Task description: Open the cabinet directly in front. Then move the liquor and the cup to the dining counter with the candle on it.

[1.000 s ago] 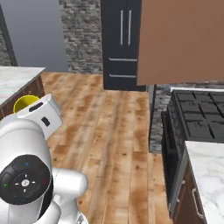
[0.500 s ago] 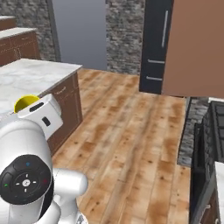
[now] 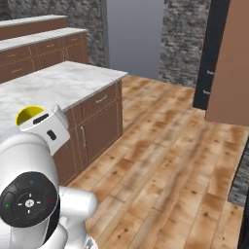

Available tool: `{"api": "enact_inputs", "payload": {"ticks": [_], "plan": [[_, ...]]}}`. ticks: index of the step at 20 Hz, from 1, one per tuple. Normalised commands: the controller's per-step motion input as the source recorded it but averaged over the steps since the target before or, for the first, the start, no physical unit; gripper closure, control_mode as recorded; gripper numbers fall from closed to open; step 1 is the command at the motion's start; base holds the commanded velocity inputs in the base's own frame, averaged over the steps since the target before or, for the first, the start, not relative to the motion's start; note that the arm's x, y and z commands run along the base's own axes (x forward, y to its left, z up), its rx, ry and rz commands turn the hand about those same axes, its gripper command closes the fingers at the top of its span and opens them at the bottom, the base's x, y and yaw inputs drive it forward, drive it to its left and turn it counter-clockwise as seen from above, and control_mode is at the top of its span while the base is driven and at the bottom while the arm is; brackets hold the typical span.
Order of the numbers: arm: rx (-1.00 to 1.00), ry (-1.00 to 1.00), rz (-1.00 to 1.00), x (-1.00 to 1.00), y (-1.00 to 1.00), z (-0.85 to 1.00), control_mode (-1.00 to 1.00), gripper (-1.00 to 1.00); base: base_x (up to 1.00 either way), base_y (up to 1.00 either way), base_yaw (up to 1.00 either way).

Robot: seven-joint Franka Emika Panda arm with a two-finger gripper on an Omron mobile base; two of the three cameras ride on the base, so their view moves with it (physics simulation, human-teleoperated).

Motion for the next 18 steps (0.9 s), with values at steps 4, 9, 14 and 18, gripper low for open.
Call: {"api": "enact_inputs", "payload": {"ticks": [4,9,14,18], "plan": [[0.0,0.0,0.0,0.0,0.0,0.0,1.0,1.0,0.0,0.0,0.38],[0.0,0.0,0.0,0.0,0.0,0.0,1.0,1.0,0.0,0.03,0.33],[0.0,0.0,0.0,0.0,0.0,0.0,1.0,1.0,0.0,0.08,0.28],[0.0,0.0,0.0,0.0,0.0,0.0,1.0,1.0,0.0,0.09,0.27]]}}
